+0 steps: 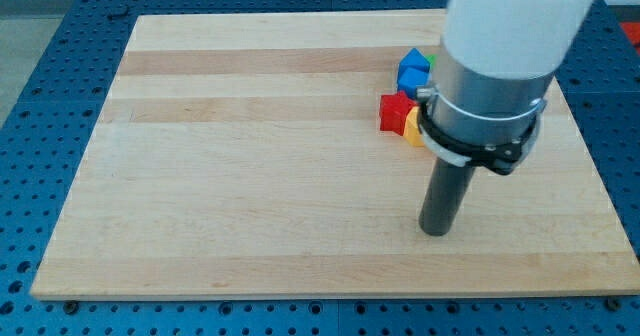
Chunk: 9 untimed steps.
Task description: Move your arm towards the center left of the board
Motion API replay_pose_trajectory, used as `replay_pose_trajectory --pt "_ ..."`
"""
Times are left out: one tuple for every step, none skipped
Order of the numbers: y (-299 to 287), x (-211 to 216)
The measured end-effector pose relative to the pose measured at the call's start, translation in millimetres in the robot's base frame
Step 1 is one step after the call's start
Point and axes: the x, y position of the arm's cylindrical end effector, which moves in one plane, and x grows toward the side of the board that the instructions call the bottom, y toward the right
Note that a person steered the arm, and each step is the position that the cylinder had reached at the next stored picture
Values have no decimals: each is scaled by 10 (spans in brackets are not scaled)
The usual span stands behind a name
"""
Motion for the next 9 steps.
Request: replay_pose_trajectory --pt "0 -246" --pt "-37 -570" --pt "-379 -831" --pt "-616 -845" --pt "-616 -845" --pt "-771 -1058" --pt "-988 -1361" --pt "-989 -1361" --pt "-1173 -1361"
